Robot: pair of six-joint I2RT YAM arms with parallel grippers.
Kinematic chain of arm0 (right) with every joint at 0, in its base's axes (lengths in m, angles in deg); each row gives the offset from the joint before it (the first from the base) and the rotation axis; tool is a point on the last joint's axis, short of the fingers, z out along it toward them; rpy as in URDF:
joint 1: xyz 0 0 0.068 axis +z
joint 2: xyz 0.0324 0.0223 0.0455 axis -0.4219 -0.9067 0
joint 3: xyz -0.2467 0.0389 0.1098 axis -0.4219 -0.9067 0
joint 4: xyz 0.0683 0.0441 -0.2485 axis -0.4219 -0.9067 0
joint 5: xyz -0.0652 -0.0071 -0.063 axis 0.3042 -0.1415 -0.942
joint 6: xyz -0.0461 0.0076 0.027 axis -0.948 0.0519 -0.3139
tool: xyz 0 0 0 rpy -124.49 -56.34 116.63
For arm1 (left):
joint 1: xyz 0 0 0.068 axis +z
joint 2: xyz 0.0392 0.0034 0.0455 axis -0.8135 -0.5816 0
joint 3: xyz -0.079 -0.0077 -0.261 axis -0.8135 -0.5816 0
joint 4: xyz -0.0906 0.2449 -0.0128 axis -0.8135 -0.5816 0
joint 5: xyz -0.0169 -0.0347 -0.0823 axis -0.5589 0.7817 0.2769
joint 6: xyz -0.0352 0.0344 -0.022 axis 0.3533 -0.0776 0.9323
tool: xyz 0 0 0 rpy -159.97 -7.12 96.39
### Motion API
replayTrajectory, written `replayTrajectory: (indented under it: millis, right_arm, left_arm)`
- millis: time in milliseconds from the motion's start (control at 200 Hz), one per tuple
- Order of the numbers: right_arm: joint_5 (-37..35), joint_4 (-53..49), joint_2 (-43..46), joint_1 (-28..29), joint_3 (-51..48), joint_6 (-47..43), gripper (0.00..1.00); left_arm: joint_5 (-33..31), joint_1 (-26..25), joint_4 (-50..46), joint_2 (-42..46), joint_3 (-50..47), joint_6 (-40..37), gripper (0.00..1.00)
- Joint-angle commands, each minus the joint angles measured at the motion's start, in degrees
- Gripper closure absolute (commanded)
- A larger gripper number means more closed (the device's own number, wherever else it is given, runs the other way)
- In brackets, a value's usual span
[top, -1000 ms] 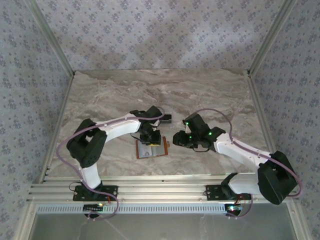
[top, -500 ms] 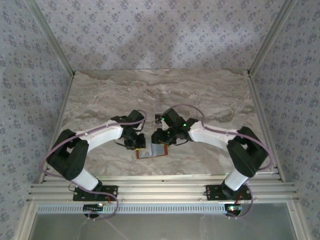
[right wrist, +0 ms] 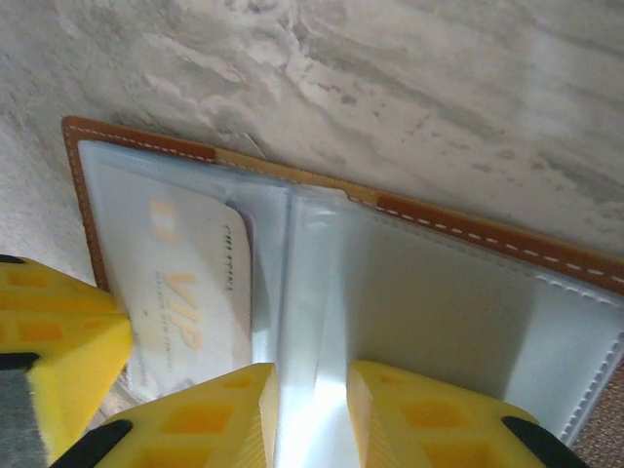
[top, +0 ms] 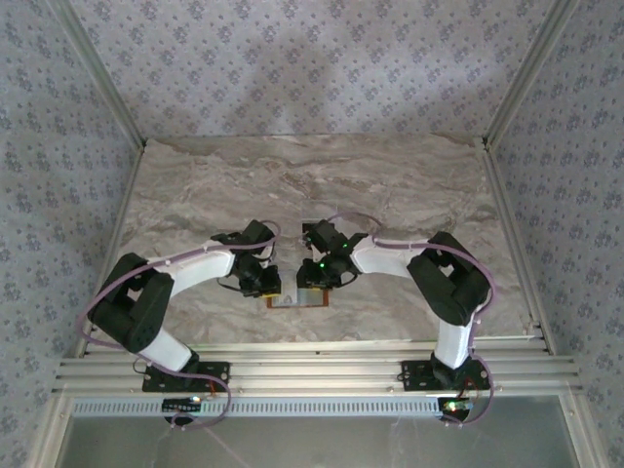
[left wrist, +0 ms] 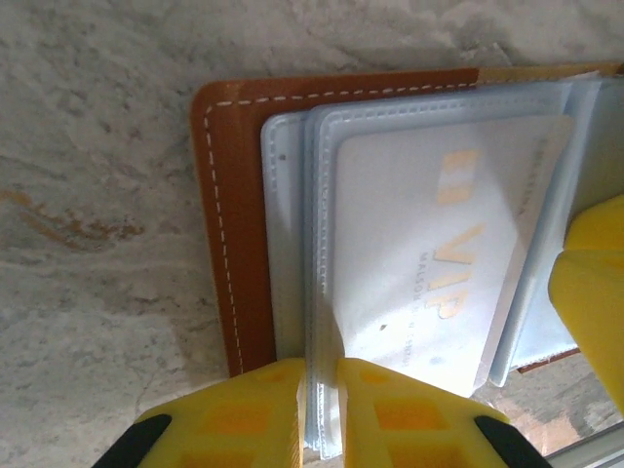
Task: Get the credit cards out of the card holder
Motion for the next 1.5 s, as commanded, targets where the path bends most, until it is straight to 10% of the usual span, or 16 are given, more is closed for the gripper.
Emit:
replayTrajectory:
  millis: [0, 575, 1494]
  right_arm:
    - [-5.84, -4.61, 0.12, -0.06, -2.24, -0.05, 0.71]
    - [-7.33, -2.52, 9.63, 2.45, -0.27, 6.48, 0.71]
    - [-1.53, 3.42, 0.54, 2.07, -0.39, 8.7, 0.75]
  left_arm:
    - [0.39, 0.24, 0.33, -0.81, 0.35, -1.57, 0.84]
    - [1.58, 2.18, -1.5, -1.54, 6.71, -5.1, 0.83]
    - [0.04, 1.45, -2.82, -6.99, 4.16, -6.72, 0.84]
